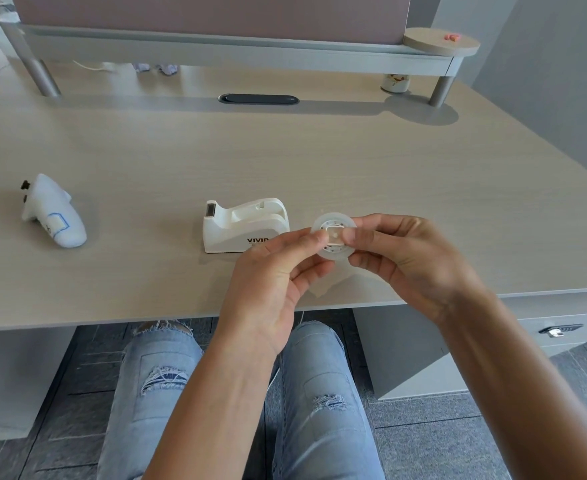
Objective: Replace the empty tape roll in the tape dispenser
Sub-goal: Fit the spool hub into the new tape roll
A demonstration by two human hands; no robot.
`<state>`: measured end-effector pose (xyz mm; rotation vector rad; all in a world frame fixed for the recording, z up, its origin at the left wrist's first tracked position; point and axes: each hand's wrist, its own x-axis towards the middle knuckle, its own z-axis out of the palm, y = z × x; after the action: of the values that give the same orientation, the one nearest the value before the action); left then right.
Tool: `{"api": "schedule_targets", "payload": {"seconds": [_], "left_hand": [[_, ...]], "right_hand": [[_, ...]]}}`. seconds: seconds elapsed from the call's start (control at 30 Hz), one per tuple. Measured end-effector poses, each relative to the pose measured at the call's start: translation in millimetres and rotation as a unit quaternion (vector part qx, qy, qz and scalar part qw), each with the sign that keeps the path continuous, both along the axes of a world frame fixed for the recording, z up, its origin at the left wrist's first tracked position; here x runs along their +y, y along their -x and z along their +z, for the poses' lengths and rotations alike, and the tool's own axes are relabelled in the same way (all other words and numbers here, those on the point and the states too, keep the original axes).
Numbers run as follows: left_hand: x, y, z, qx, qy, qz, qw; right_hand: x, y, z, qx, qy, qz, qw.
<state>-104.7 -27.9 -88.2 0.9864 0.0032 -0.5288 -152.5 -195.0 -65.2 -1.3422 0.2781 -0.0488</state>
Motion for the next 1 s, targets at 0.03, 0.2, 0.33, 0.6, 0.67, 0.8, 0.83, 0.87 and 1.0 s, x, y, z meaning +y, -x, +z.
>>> {"api": "schedule_targets", "payload": {"seconds": [0.03,0.2,0.33,0.6,0.67,0.8,0.83,0.87,1.0], "left_hand": [[-0.6,0.3,0.1,-0.004,-0.003,0.005,1.000],[-6.7,4.1,1.9,-0.018,-0.023,0.041,0.999],[-10.2,4.1,1.2,-0.043,-0.059,0.101,0.992],[-6.2,6.5,-0.8,-0.034,-0.097,0.122,0.987],[-6.2,9.8,2.1,-0.040,-0.094,0.121,0.987],[0.7,11.2,7.5,-0.124,-0.163,0.166,0.965],[4.5,9.1,7.5,-0.160,-0.187,0.182,0.952],[9.0,6.4,7.5,-0.197,-0.208,0.192,0.939],[21.7,-3.7,8.9,-0.268,-0.236,0.154,0.921]], "right_hand": [[-0.2,-0.3,-0.7,-0.002,-0.001,-0.001,1.000],[1.4,-0.7,-3.7,-0.012,0.028,-0.005,1.000],[5.5,3.2,-9.2,-0.095,0.234,-0.092,0.963],[-0.7,9.6,-22.7,-0.307,0.531,-0.042,0.789],[1.9,5.9,-24.1,-0.324,0.547,-0.063,0.769],[10.0,1.8,-21.8,-0.272,0.453,-0.116,0.841],[11.9,0.8,-19.1,-0.238,0.384,-0.119,0.884],[13.6,-0.5,-16.1,-0.213,0.311,-0.115,0.919],[18.0,-6.5,-6.8,-0.171,0.170,-0.082,0.967]]}}
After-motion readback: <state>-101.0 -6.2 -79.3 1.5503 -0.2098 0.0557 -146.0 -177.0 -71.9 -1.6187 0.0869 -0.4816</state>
